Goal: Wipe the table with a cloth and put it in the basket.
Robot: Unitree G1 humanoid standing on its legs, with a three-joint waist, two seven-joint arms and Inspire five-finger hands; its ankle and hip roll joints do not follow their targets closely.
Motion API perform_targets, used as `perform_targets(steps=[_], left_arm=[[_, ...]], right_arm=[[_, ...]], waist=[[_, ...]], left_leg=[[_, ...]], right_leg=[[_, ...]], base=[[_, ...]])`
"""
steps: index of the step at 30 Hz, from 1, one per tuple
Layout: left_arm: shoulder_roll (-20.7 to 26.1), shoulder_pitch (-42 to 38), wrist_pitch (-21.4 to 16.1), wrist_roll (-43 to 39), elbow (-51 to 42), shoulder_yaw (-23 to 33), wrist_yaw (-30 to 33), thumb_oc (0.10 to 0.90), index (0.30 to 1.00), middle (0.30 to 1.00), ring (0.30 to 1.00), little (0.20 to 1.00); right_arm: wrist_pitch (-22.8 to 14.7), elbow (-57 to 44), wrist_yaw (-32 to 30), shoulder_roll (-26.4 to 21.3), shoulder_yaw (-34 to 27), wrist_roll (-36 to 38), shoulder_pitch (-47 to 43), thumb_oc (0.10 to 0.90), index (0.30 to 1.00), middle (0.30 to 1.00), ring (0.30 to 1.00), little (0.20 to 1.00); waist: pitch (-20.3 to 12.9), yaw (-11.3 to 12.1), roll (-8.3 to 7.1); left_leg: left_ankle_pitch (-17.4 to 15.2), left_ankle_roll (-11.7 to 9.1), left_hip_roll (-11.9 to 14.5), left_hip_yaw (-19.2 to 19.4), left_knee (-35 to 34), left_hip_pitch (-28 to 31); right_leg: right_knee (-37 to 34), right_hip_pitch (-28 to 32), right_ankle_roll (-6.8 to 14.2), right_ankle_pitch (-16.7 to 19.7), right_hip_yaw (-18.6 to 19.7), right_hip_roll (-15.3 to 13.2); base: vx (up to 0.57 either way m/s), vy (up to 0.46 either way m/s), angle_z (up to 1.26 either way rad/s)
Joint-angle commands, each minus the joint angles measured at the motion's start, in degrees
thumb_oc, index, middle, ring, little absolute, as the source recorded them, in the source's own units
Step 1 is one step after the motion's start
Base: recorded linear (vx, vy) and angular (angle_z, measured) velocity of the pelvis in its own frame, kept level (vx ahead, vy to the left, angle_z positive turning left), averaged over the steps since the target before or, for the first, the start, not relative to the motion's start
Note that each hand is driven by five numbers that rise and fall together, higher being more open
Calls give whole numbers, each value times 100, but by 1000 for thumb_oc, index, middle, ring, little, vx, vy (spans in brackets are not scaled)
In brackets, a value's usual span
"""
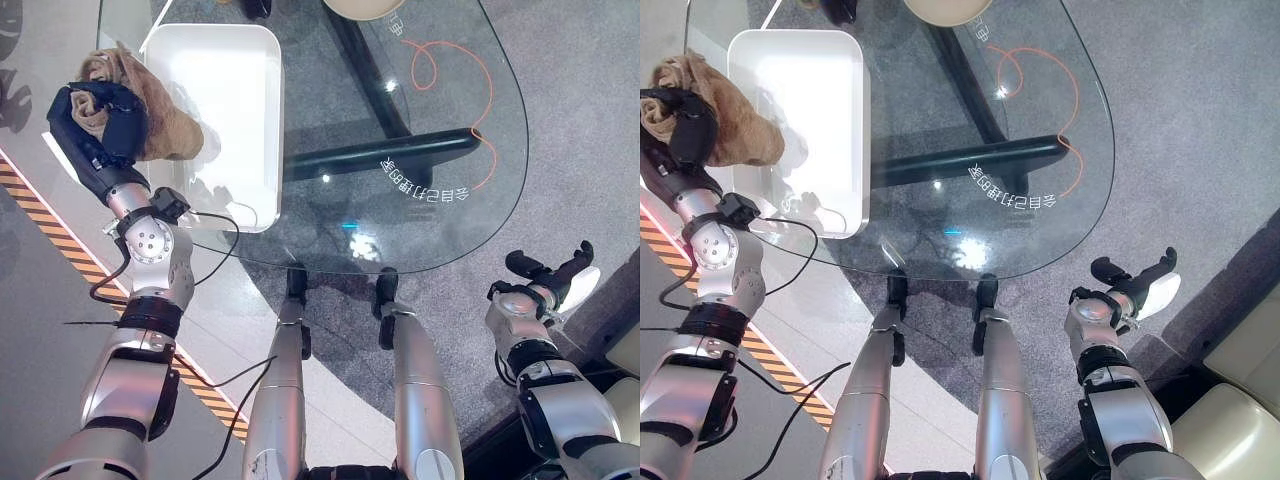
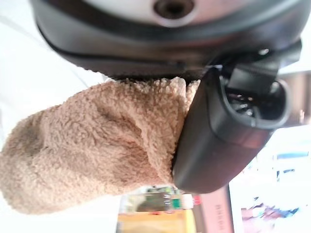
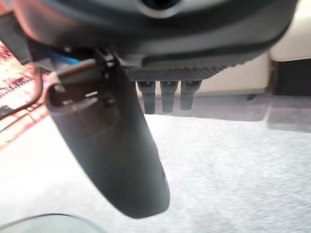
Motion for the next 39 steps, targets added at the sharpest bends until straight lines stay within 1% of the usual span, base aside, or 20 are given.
perform_targets(steps=[1, 2, 5, 6, 14, 16, 20, 22, 28, 33, 37, 38, 39], left_arm=[[632, -594, -251, 488, -70, 161, 243, 100, 300, 300, 300, 200], [639, -611, -216, 535, -39, 133, 270, 100, 300, 300, 300, 200], [691, -738, 115, 844, 169, -56, 358, 100, 300, 300, 300, 200], [742, -807, 330, 1062, 360, -254, 417, 100, 300, 300, 300, 200], [782, -932, 652, 1069, 771, -457, 257, 100, 300, 300, 300, 200], [754, -956, 824, 1066, 917, -494, 84, 100, 300, 300, 300, 200], [749, -1002, 1004, 1158, 1058, -543, -3, 100, 300, 300, 300, 200], [768, -1064, 1168, 1268, 1202, -613, -37, 100, 300, 300, 300, 200], [787, -1228, 1362, 1427, 1449, -795, -38, 100, 300, 300, 300, 200], [763, -1299, 1536, 1418, 1618, -898, -272, 100, 300, 300, 300, 200], [716, -1344, 1590, 1389, 1722, -951, -445, 100, 300, 300, 300, 200], [705, -1351, 1612, 1368, 1740, -969, -492, 413, 568, 568, 568, 513], [703, -1349, 1622, 1356, 1743, -977, -510, 613, 740, 740, 740, 713]], right_arm=[[-272, 157, 25, -551, -30, 87, 175, 800, 900, 900, 900, 900], [-260, 180, 35, -550, -31, 79, 165, 800, 900, 900, 900, 900], [-256, 326, 116, -556, 15, 98, 134, 800, 900, 900, 900, 900], [-267, 404, 158, -567, 45, 112, 96, 800, 900, 900, 900, 900], [-307, 455, 198, -568, 103, 55, 23, 800, 900, 900, 900, 900], [-317, 478, 201, -567, 101, 33, -17, 800, 900, 900, 900, 900], [-289, 465, 201, -570, 130, 36, -61, 800, 900, 900, 900, 900], [-281, 488, 233, -595, 156, 36, -109, 800, 900, 900, 900, 900], [-295, 518, 244, -595, 212, 37, -170, 800, 900, 900, 900, 900], [-301, 539, 242, -581, 215, 9, -204, 800, 900, 900, 900, 900], [-294, 545, 239, -581, 244, 6, -262, 800, 900, 900, 900, 900], [-286, 549, 236, -583, 248, 2, -279, 800, 900, 900, 900, 900], [-286, 550, 238, -587, 246, 4, -281, 800, 900, 900, 900, 900]], waist=[[-167, 27, 116], [-167, 25, 117], [-167, 7, 117], [-167, -7, 123], [-167, -50, 109], [-167, -61, 105], [-167, -78, 99], [-167, -97, 99], [-167, -132, 92], [-167, -159, 90], [-167, -174, 78], [-167, -177, 78], [-167, -178, 79]], left_leg=[[-521, 398, -193, 387, 362, 99], [-520, 397, -191, 391, 358, 101], [-528, 397, -191, 400, 364, 93], [-511, 399, -189, 415, 338, 101], [-495, 382, -176, 450, 269, 157], [-487, 379, -178, 457, 248, 170], [-481, 375, -171, 470, 236, 164], [-470, 369, -166, 482, 226, 160], [-451, 354, -164, 493, 201, 148], [-446, 354, -165, 508, 172, 159], [-428, 346, -160, 512, 159, 143], [-426, 342, -158, 514, 158, 146], [-427, 340, -157, 512, 158, 145]], right_leg=[[-281, 266, -71, 57, 162, 433], [-283, 266, -70, 59, 163, 435], [-286, 254, -66, 62, 172, 438], [-307, 255, -62, 78, 174, 443], [-365, 293, -48, 95, 183, 455], [-374, 295, -42, 102, 183, 462], [-382, 281, -40, 105, 187, 464], [-386, 266, -43, 114, 198, 470], [-423, 255, -35, 131, 212, 475], [-445, 255, -31, 141, 217, 481], [-460, 238, -32, 151, 221, 488], [-462, 240, -31, 154, 225, 489], [-460, 238, -29, 153, 226, 489]], base=[[0, 0, 0], [0, 0, 0], [0, 0, 0], [0, 0, 0], [0, 0, 0], [0, 0, 0], [-5, 9, -2], [-12, 30, -4], [0, 0, 0], [0, 0, 0], [0, 0, 0], [-4, 8, -3], [0, 0, 0]])
